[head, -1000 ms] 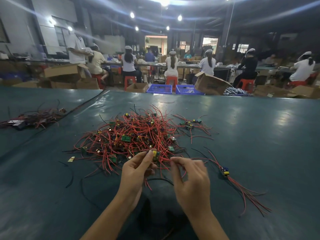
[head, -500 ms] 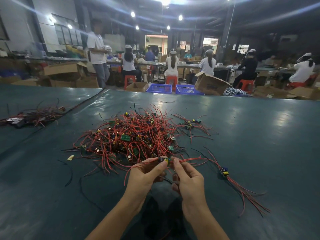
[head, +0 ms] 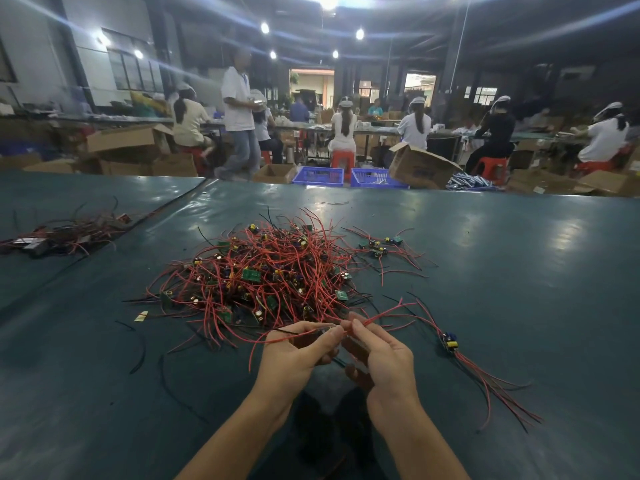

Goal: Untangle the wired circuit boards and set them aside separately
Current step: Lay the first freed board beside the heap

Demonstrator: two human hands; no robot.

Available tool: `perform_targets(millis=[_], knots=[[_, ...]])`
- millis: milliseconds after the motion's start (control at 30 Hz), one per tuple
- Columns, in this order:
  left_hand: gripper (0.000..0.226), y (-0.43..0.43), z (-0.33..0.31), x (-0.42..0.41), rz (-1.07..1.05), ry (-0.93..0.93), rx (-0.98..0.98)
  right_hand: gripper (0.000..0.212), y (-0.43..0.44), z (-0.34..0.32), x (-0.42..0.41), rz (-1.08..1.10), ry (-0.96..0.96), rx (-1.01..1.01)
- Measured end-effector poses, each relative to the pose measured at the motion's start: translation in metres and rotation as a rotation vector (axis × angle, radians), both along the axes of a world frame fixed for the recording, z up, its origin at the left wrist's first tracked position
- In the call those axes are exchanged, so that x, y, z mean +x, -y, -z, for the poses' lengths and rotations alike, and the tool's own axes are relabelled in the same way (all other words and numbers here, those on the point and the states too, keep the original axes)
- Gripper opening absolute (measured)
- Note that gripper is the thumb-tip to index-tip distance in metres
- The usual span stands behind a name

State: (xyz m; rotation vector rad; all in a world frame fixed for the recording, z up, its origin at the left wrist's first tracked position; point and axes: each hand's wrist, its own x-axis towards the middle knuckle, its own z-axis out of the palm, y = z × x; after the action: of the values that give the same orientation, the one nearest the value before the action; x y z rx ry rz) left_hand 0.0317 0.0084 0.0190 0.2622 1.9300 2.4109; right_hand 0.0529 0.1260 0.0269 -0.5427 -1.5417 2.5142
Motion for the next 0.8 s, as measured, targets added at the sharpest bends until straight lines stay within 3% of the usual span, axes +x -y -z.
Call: perform_targets(millis=[400,633,800], knots=[[0.027,-0.001,-0.004,0.001,0.001,-0.010,-0.071,0.006,-0.020,0.004,-0.012,0.192,0.010,-0.090],[0.028,0.000,-0.007,0.003,0.030,-0.023,-0.068,0.015,-0.021,0.005,-0.010,0.295,-0.021,-0.189],[0.027,0.005,-0.009,0.000,-0.021,0.007,-0.038,0.018,-0.023,0.005,-0.011,0.301,-0.092,-0.073]])
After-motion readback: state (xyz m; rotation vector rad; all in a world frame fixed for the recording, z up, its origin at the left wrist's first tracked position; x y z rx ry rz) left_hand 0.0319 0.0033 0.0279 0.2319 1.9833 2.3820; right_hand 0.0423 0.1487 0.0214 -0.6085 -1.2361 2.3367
